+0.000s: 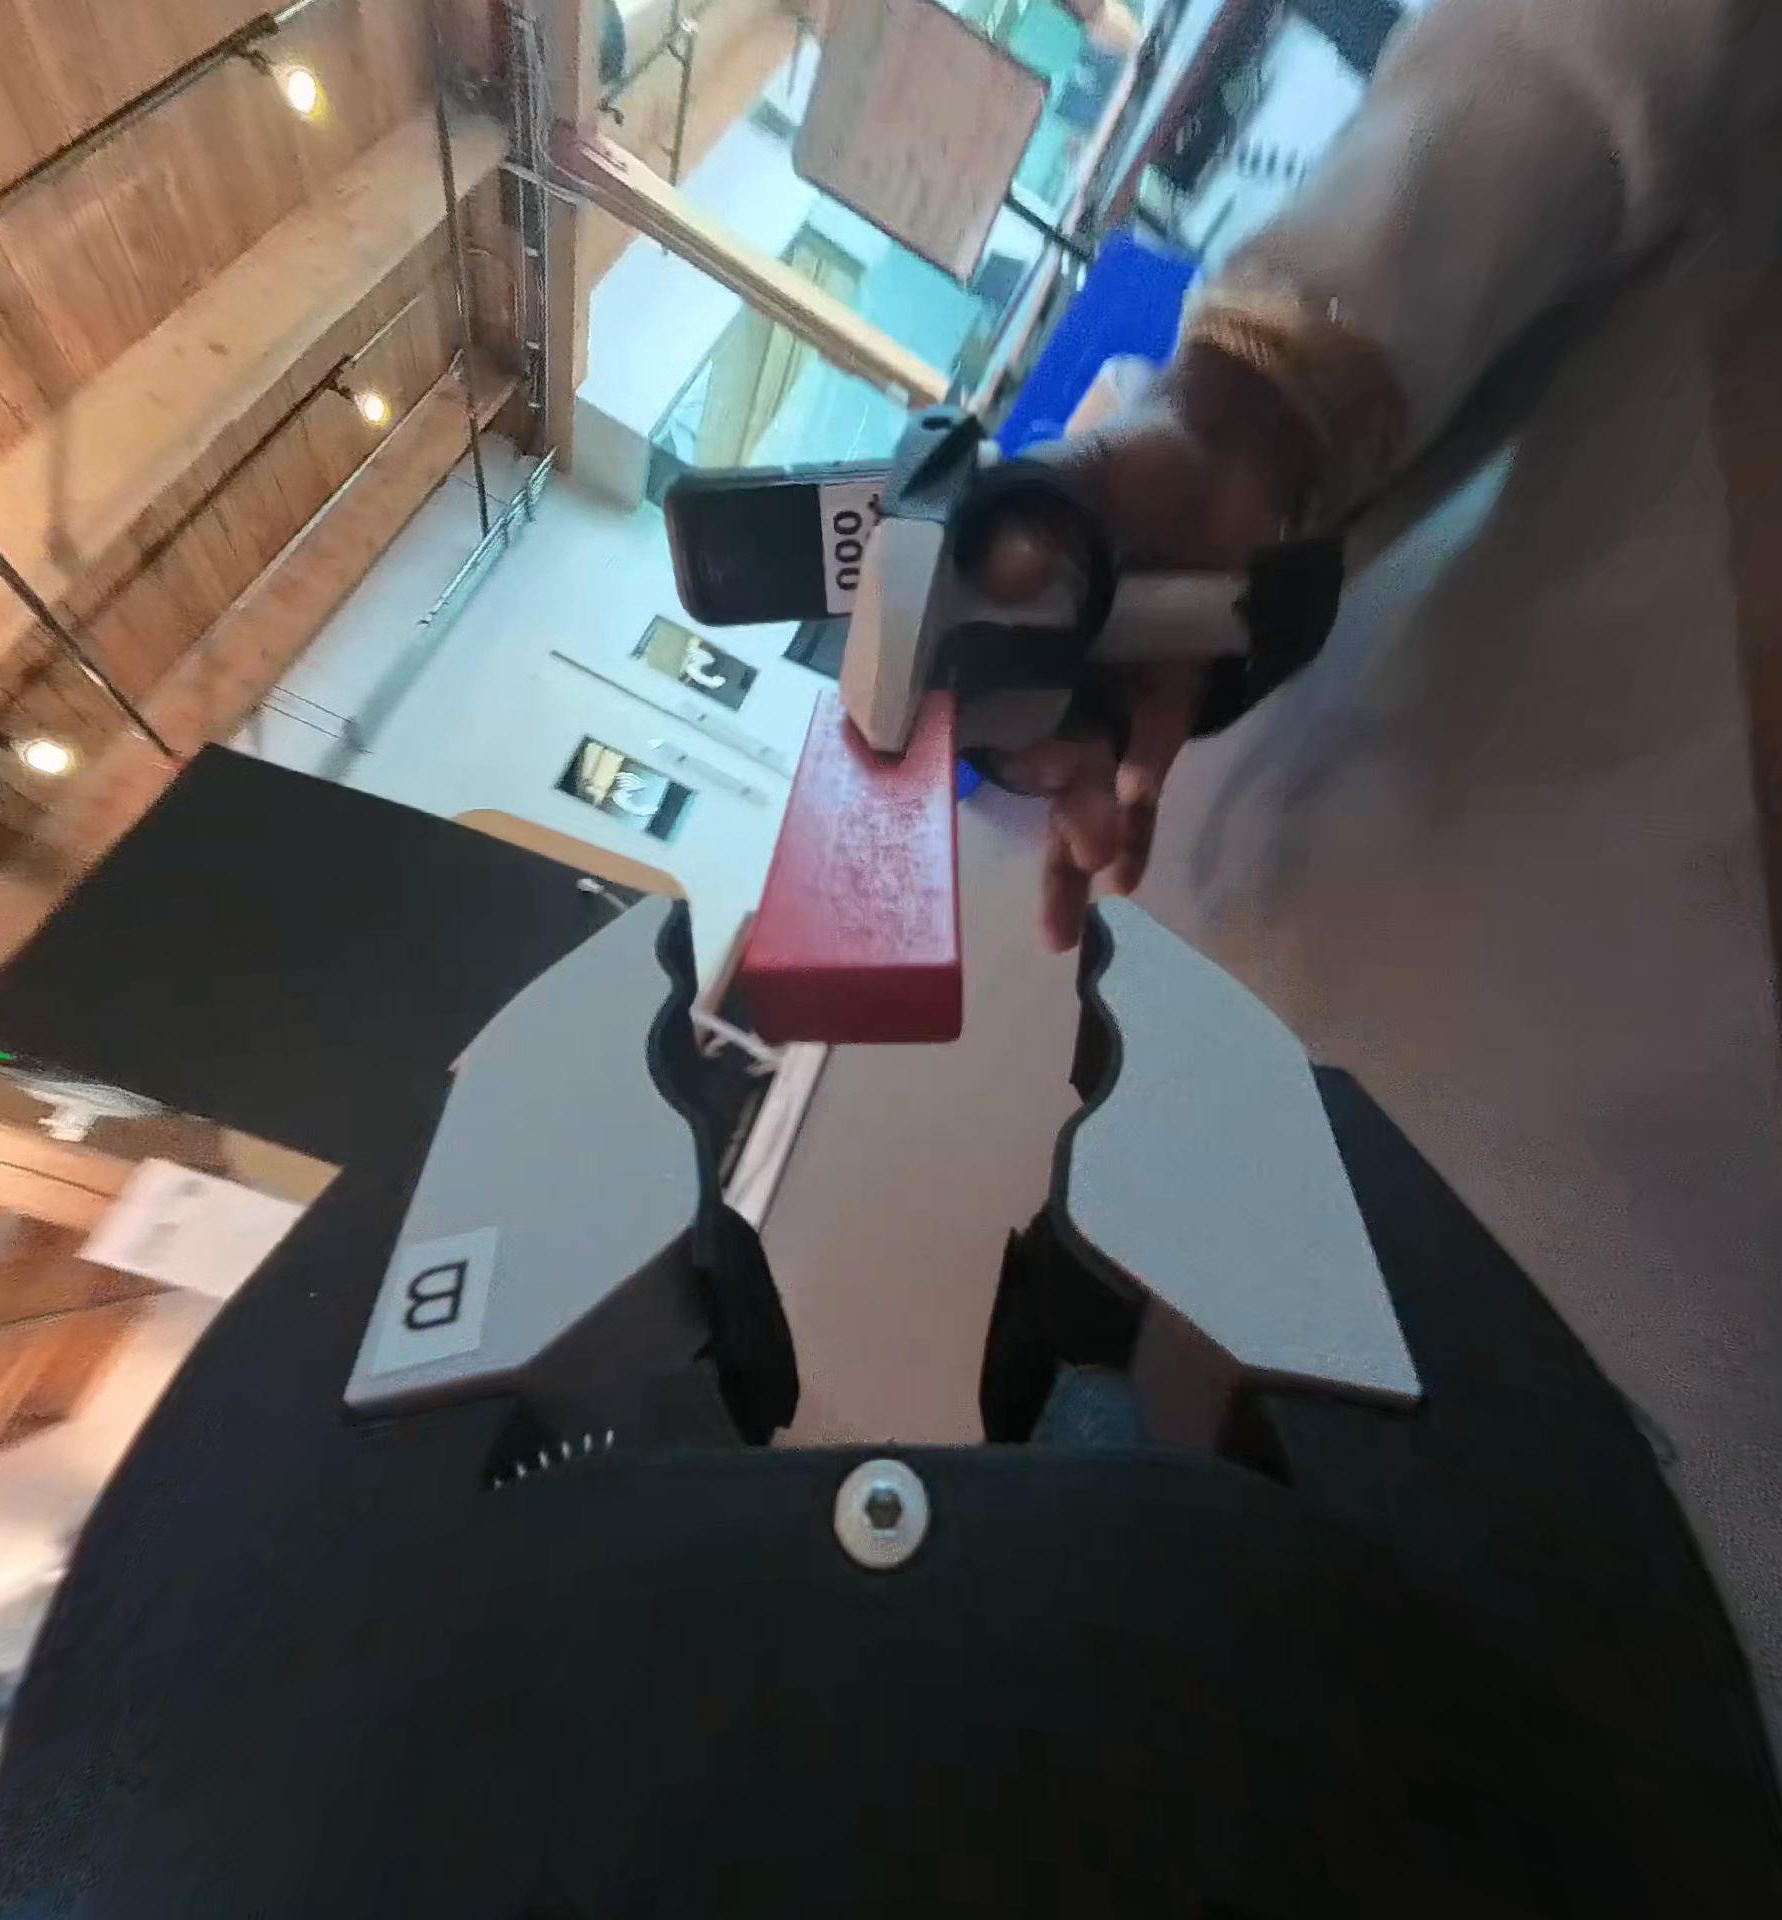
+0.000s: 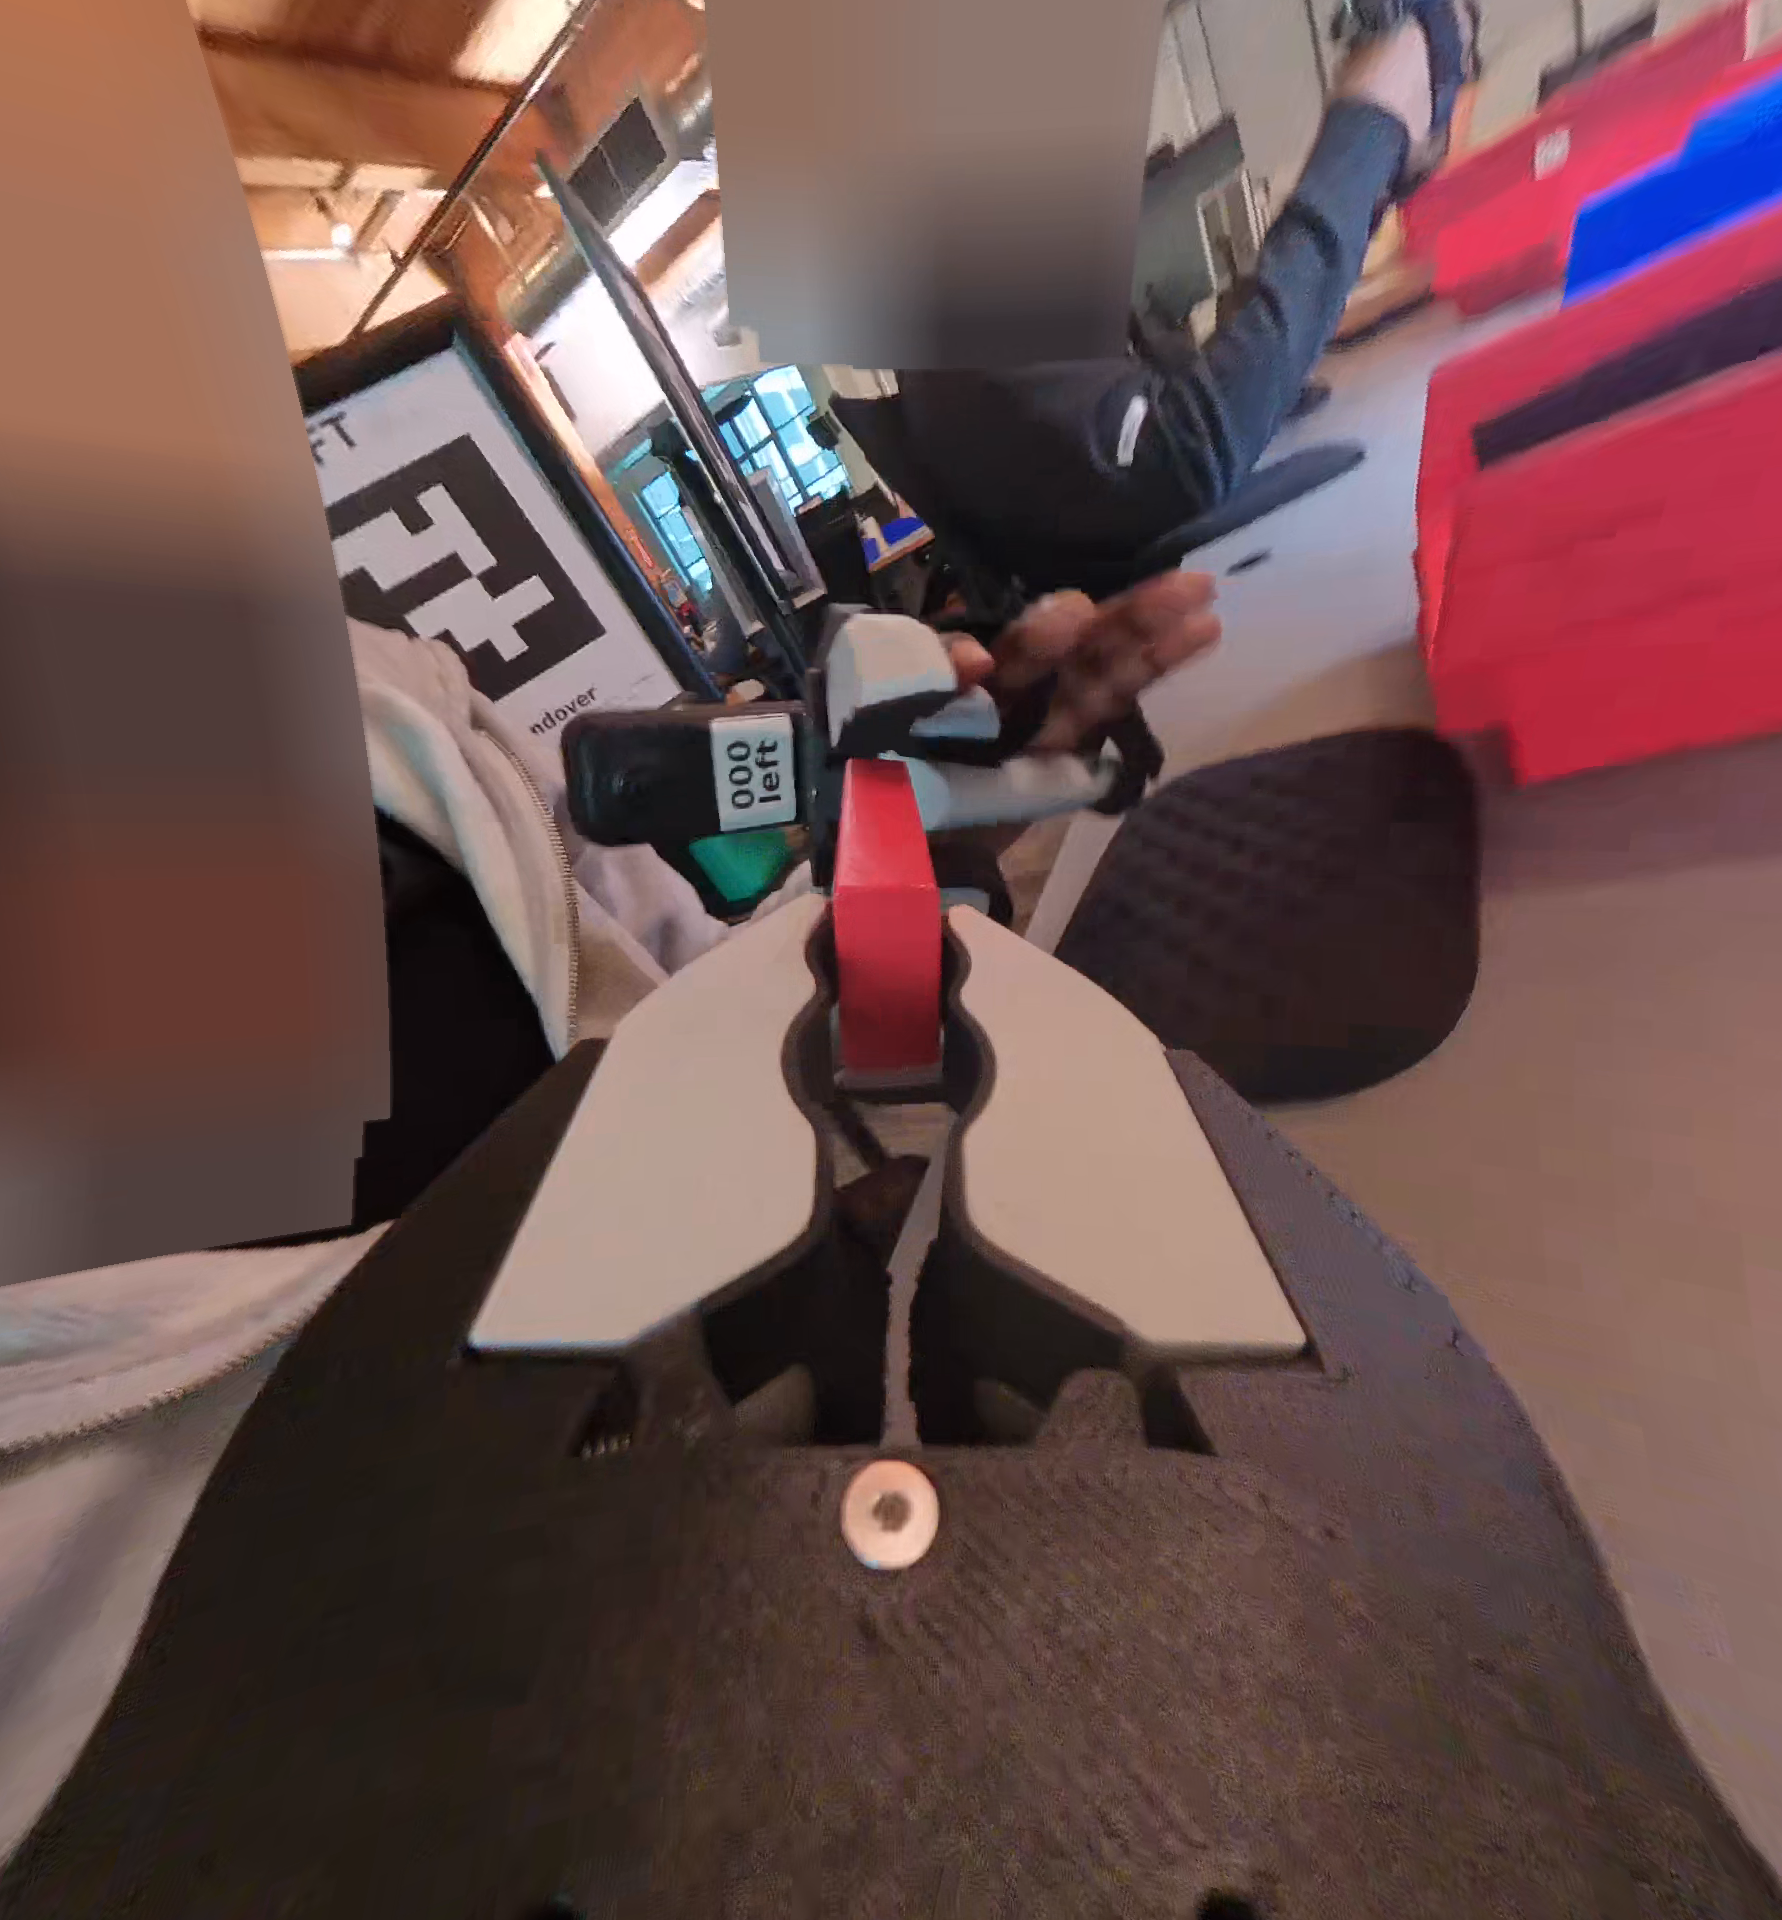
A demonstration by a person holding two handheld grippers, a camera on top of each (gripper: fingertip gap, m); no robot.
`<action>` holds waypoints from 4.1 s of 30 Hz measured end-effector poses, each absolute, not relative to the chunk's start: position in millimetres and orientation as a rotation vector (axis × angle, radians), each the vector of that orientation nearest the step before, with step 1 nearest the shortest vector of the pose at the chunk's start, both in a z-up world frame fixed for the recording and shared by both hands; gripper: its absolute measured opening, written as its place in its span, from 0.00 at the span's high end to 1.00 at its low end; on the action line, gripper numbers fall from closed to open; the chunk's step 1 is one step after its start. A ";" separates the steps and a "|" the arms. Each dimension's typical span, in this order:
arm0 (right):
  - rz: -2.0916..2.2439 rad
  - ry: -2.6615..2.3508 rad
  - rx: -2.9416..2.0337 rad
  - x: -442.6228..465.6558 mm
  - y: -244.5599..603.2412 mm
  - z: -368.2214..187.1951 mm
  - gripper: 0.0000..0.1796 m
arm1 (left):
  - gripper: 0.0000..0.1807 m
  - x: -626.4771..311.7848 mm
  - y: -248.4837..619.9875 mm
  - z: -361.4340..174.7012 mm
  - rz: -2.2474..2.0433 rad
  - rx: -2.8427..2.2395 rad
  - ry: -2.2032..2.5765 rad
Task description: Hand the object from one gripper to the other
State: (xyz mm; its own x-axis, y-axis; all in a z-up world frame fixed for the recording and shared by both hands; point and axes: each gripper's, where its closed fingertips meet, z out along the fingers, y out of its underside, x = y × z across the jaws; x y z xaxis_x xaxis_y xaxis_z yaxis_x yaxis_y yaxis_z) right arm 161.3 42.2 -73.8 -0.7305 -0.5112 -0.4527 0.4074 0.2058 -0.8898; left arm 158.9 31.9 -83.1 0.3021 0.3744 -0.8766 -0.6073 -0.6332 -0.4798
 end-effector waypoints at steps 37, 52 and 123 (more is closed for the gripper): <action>-1.955 1.883 -0.530 179.9 45.6 -68.9 0.81 | 0.68 181.5 44.7 -62.1 0.894 -1.460 0.015; -1.908 1.831 -0.279 162.6 38.9 -64.8 0.62 | 0.91 164.1 33.2 -74.0 1.147 -1.644 0.009; -2.224 1.951 -0.806 179.1 46.6 -66.0 0.90 | 0.91 182.0 40.3 -79.3 0.731 -1.596 -0.044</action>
